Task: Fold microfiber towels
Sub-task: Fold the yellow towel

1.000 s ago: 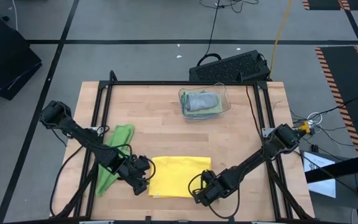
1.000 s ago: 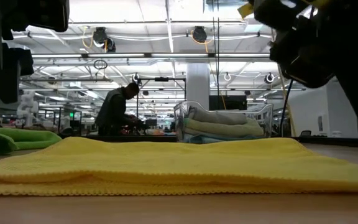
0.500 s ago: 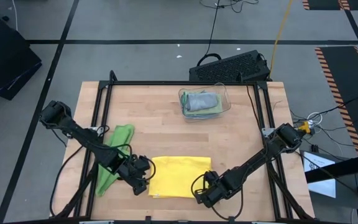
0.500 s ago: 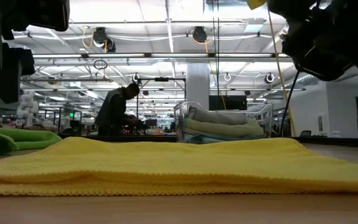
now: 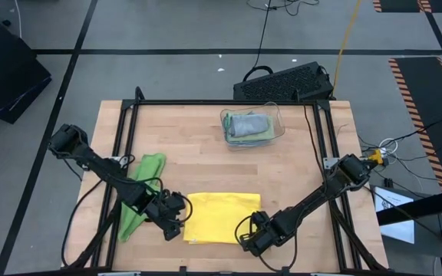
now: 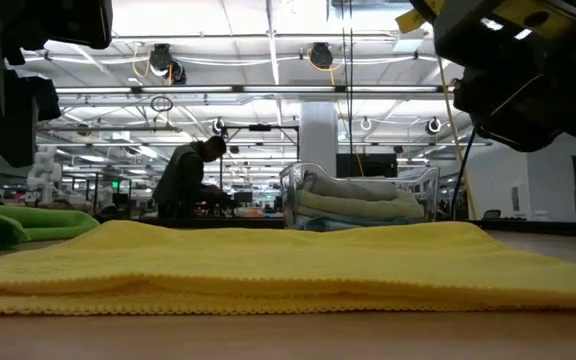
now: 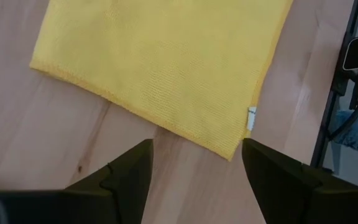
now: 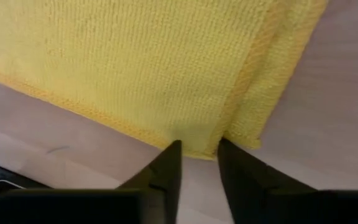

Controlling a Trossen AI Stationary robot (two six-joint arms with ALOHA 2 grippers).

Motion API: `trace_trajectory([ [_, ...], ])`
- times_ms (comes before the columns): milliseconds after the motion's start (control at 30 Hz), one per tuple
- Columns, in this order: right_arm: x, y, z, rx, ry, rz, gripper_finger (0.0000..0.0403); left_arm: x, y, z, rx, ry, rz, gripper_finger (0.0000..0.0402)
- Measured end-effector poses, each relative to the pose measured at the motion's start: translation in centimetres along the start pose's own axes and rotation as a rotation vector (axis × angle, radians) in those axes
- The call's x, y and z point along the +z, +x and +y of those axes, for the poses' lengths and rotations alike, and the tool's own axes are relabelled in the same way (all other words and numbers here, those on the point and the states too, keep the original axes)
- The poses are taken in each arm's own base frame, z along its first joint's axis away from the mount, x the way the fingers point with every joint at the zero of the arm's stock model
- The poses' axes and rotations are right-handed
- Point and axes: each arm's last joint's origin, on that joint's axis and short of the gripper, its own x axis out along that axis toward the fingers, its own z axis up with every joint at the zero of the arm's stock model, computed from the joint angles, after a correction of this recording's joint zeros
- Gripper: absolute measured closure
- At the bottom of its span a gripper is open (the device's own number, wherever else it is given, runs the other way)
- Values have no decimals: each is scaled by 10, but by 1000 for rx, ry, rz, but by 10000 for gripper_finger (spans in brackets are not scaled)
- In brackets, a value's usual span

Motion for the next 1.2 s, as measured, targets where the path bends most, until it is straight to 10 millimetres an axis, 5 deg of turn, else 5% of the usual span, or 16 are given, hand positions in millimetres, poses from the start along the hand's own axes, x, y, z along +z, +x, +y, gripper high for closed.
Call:
trace_trajectory([
  [200, 3, 5, -6, -8, -14, -35, 395, 1, 0, 0, 15, 10, -26, 156],
  [600, 6, -24, 5, 146, -59, -82, 402, -4, -1, -2, 12, -71, -30, 156],
  [933, 10, -27, 23, 295, -105, -25, 403, -15, -3, -10, 35, -52, -134, 156],
  [1200, 25, -41, 18, 195, -188, 32, 403, -24, 9, -14, 57, -46, -133, 156],
])
